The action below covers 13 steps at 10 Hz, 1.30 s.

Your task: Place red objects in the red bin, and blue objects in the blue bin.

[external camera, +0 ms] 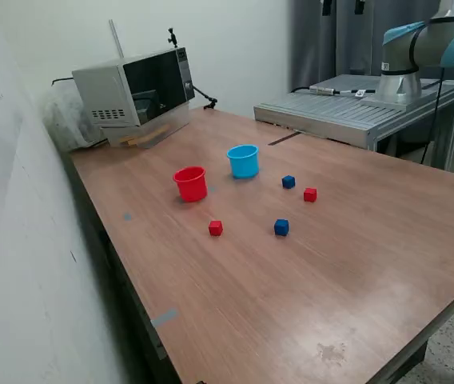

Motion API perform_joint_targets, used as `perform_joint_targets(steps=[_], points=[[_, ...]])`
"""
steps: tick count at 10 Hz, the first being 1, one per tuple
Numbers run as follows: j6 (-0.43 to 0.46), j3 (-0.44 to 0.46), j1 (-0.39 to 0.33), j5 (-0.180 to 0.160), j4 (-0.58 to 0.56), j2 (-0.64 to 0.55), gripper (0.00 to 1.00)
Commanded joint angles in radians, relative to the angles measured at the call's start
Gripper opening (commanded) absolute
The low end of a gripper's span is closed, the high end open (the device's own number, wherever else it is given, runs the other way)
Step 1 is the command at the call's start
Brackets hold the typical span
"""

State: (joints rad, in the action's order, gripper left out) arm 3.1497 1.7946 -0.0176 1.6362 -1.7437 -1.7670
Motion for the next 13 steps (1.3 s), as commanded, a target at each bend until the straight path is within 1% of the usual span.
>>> perform_joint_targets(steps=[1,3,5,13], points=[[0.0,-0.023,-0.002,-0.001,0.006,-0.011,1.0],[0.003,-0.023,-0.001,-0.001,0.044,-0.011,1.0],[0.003,-0.021,-0.001,-0.001,0.055,-0.011,1.0],[-0.004,-0.029,0.004,-0.001,0.059,-0.006,1.0]])
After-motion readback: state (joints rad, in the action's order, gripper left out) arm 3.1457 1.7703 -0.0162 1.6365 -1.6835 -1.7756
